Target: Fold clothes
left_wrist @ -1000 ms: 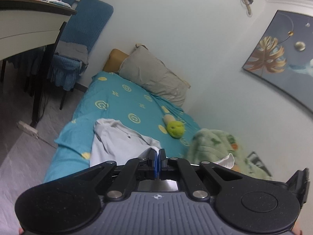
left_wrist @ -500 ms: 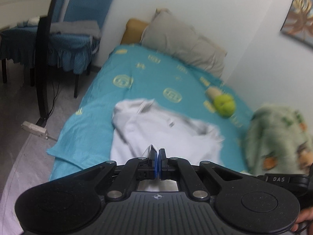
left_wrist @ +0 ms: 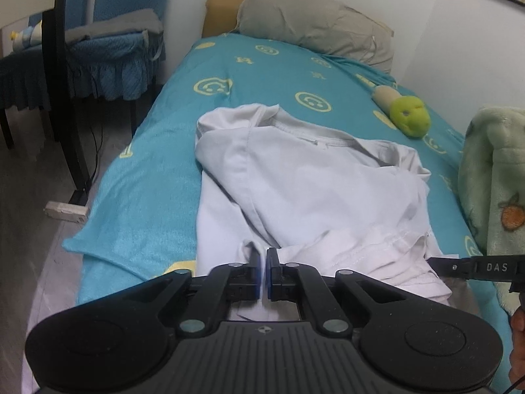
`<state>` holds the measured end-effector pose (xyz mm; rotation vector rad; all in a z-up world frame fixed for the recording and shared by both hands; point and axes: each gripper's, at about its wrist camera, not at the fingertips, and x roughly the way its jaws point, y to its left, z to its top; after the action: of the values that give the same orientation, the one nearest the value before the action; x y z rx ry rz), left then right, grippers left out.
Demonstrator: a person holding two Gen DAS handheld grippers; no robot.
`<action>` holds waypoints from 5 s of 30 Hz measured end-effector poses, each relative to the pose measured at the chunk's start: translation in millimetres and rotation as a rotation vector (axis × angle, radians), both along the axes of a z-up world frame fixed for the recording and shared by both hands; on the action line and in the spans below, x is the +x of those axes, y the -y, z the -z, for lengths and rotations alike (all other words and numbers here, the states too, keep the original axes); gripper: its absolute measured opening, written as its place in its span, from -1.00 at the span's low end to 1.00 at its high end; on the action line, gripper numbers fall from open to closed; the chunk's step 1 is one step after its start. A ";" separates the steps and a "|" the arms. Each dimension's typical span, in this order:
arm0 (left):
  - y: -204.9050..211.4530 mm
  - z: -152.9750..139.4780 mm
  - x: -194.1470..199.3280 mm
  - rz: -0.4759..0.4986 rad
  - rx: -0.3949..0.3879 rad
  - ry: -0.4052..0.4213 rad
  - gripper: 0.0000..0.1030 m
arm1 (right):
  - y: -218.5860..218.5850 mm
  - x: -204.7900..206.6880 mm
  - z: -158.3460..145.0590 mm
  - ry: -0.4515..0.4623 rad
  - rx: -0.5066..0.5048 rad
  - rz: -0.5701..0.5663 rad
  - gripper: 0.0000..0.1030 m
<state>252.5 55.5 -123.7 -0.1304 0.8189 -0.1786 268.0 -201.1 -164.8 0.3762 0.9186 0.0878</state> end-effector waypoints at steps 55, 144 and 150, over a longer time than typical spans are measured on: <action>-28.3 -18.1 -166.0 -0.226 -0.374 -0.297 0.92 | -28.8 -187.7 -95.7 0.280 -0.154 0.130 0.65; -25.5 -103.8 -82.6 -0.371 -0.456 -0.025 -0.85 | 27.9 -108.0 -69.8 0.127 0.546 0.473 -0.89; -26.7 -48.6 -31.4 -0.322 -0.386 -0.016 -0.84 | 35.7 -65.5 -23.0 0.052 0.582 0.468 -0.89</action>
<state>221.1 82.2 -75.1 -0.6238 0.7607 -0.0294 202.5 -236.8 -141.7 1.1147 0.7210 -0.0689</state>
